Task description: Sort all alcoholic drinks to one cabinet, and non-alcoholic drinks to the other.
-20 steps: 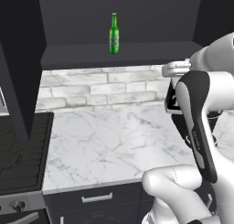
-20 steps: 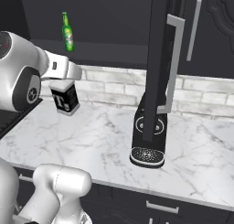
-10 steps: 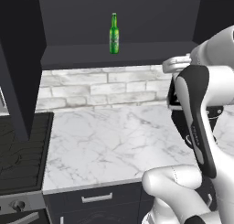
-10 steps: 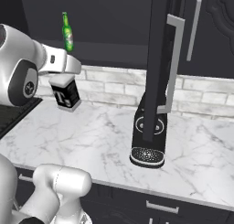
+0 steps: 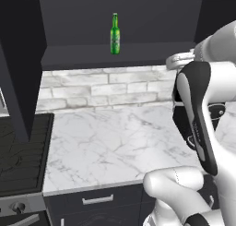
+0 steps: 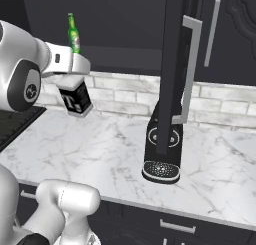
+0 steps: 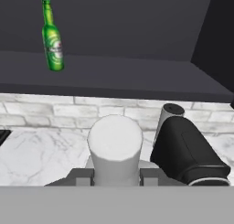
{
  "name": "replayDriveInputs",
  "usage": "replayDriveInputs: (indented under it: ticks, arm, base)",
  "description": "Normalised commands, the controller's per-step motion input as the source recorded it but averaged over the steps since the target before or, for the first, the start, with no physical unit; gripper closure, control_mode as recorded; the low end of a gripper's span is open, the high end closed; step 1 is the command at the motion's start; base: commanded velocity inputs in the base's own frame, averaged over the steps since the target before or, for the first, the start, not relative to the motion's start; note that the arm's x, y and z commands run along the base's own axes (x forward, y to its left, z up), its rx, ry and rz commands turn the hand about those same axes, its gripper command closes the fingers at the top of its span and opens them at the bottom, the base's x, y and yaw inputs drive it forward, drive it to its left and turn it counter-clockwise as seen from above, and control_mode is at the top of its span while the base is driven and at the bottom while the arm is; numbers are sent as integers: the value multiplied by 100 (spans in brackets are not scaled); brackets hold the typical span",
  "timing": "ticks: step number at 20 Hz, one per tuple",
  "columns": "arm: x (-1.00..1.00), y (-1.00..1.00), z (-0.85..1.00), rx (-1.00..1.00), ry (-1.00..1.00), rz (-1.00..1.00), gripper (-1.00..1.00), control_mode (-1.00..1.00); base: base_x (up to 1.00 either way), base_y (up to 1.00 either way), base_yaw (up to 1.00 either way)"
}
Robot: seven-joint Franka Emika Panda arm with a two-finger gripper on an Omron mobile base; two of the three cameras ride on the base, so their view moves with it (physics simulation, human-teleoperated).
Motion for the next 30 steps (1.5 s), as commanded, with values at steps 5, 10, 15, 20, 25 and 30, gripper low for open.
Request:
replayDriveInputs:
  ticks: [5, 10, 15, 20, 25, 30]
  arm:
    - [0, -5, 19, -1, 0, 0, 100, -100]
    - [2, -4, 15, 0, 0, 0, 100, -100]
    - [5, -2, 9, -1, -2, 0, 100, -100]
    - [8, 0, 7, -1, -3, 0, 100, -100]
    - [4, 0, 12, -1, -4, 0, 100, -100]
    - [4, -1, 16, -1, -4, 0, 100, -100]
  base:
    - [0, 0, 0]
    - [0, 0, 0]
    - [0, 0, 0]
    - [0, 0, 0]
    - [0, 0, 0]
    - [0, 0, 0]
